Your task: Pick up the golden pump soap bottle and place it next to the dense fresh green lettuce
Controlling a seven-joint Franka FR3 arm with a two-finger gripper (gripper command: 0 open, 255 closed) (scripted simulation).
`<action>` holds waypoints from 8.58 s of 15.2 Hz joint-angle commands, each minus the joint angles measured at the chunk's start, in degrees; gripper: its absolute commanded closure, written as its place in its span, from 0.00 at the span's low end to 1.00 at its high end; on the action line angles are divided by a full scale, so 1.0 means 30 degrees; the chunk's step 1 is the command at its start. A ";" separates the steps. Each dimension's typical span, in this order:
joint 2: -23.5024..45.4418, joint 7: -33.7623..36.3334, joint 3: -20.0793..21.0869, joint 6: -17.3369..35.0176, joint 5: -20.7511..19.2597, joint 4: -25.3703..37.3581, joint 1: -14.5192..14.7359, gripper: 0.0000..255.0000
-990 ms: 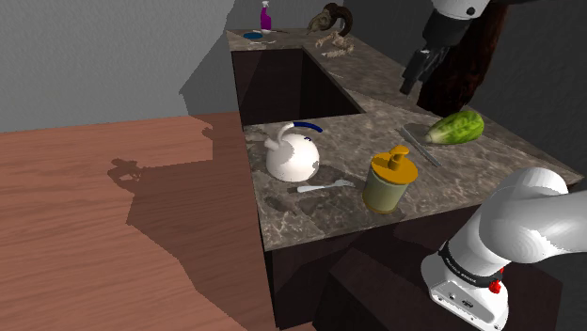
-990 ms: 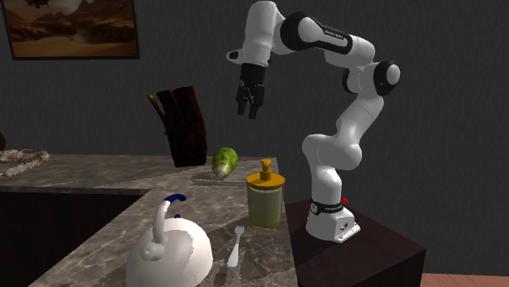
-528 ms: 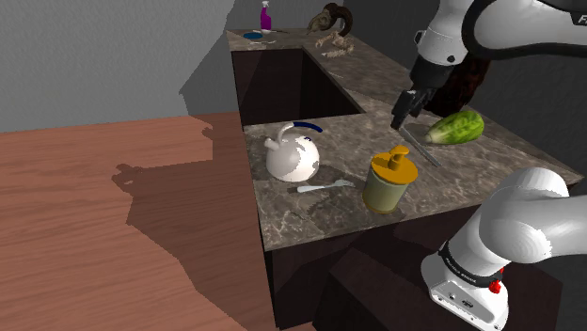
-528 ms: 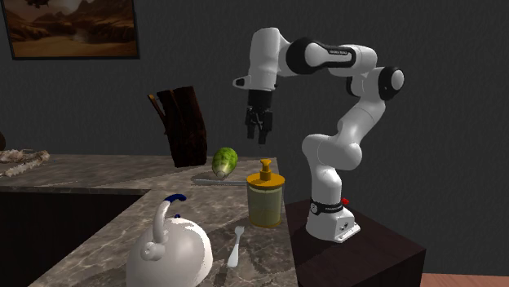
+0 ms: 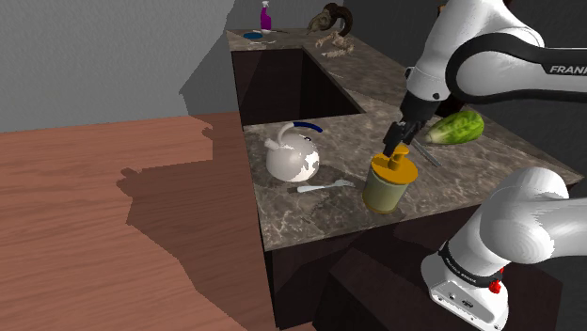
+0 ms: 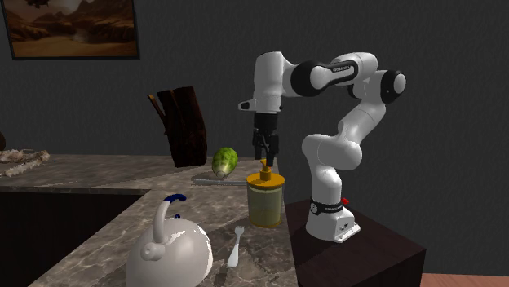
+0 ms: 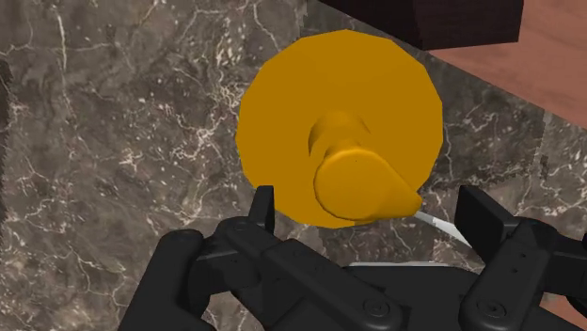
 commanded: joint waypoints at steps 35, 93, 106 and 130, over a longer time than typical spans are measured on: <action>0.0347 0.0106 0.0063 -0.2227 0.0051 0.2574 0.0042 1.00; 0.3121 -0.7970 -0.7598 -1.1002 -0.5327 1.5025 -0.0729 1.00; 0.5644 -1.4200 -1.4431 -0.9982 -0.8137 1.8646 0.0373 1.00; 0.5213 -2.2869 -3.5767 -1.1938 -1.2706 3.6398 1.9975 1.00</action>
